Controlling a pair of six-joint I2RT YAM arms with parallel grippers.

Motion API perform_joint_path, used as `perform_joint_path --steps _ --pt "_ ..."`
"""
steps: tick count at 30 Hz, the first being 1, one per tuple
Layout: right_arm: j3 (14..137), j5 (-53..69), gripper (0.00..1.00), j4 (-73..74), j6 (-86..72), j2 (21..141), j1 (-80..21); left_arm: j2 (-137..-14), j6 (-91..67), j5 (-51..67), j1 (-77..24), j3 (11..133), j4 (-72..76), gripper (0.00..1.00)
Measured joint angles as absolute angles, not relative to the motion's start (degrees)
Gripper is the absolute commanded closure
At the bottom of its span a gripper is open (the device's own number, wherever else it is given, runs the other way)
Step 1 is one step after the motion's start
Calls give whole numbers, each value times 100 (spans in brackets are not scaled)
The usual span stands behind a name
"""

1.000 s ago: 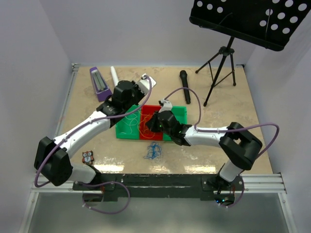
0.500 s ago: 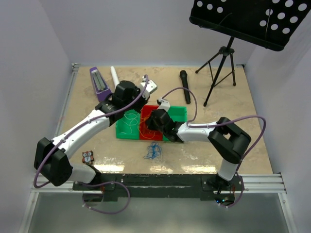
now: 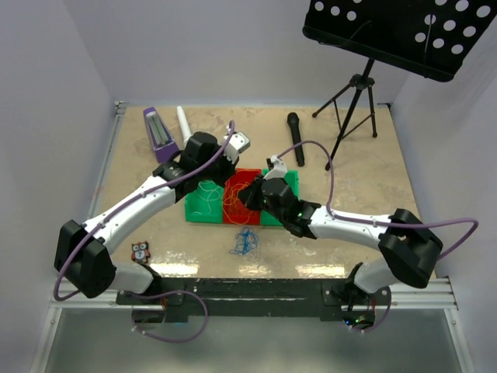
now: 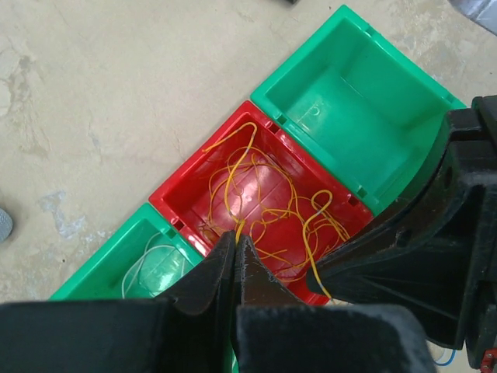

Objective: Untangle the cables

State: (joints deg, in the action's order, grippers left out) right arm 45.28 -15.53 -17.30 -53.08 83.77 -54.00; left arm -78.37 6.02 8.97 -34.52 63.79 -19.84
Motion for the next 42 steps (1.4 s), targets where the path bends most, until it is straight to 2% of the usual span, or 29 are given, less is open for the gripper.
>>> perform_joint_path --steps 8,16,25,27,30,32,33,34,42 --pt "4414 -1546 100 -1444 -5507 8285 -5400 -8016 513 808 -3662 6119 -1804 100" --pt "5312 -1553 100 -709 -5500 8851 -5387 -8453 558 550 -3743 5878 -1398 100" --pt "5415 -1564 100 -322 -5516 9006 -5223 -8646 392 449 -3743 5697 -921 100" --pt "5393 -1573 100 -322 -5529 9002 -5210 -8720 360 456 -3743 5697 -856 82" --pt "5365 -1577 100 -290 -5540 9002 -5205 -8884 336 508 -3743 5728 -875 66" --pt "5365 -1579 100 -257 -5540 9002 -5205 -8978 309 548 -3741 5806 -969 53" --pt "5365 -1586 100 -231 -5533 9002 -5205 -8989 316 550 -3736 5852 -1024 40" --pt "5365 -1594 100 -193 -5529 9002 -5201 -8978 311 578 -3712 5909 -1083 32" --pt "5336 -1590 100 -220 -5531 9006 -5166 -8355 261 873 -3437 6842 -1739 0"
